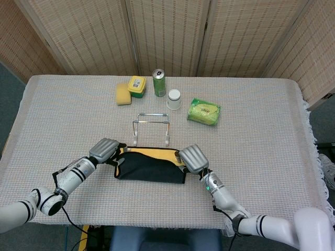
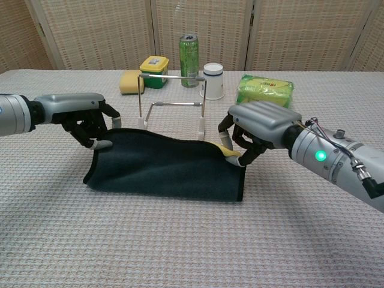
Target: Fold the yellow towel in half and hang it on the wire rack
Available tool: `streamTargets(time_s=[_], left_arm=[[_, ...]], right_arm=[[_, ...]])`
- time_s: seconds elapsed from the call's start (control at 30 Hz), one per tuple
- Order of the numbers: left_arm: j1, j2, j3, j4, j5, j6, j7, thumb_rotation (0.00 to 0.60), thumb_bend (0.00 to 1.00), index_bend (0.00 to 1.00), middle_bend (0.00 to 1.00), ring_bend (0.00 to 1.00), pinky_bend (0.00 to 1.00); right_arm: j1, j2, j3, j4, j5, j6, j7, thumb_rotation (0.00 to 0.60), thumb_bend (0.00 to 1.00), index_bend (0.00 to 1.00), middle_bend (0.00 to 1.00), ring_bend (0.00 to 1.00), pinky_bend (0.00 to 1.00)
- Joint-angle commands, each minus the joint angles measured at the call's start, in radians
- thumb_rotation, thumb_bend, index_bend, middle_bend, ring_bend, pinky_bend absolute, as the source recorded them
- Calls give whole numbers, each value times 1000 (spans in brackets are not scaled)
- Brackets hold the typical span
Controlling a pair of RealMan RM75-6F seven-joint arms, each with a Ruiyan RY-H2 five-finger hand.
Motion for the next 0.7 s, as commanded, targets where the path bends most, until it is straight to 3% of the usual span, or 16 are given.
streamTargets(time_s=[0.03, 0.23, 0.4, 0.7], left_arm=[[-9, -10, -7, 14, -17, -14, 7, 600, 440, 497, 887, 797, 870], [-21, -23, -12, 41, -57, -50, 26, 600, 439, 468, 886, 797, 869], [-19, -25, -18, 46, -88, -58, 47, 600, 435, 387, 885, 797, 869], [12, 10, -29, -5, -159, -27, 114, 600, 352, 120, 855, 777, 870]], right_arm=[[10, -9, 5, 15, 9, -6, -2, 600, 350, 622, 899, 1000, 1000], [32, -27, 9, 49, 16, -9, 0, 600, 351, 626, 899, 1000, 1000], [44, -39, 9, 78, 18, -10, 11, 600, 351, 630, 901, 1000, 1000], [69, -62, 8, 127, 17, -16, 12, 600, 351, 630, 901, 1000, 1000]])
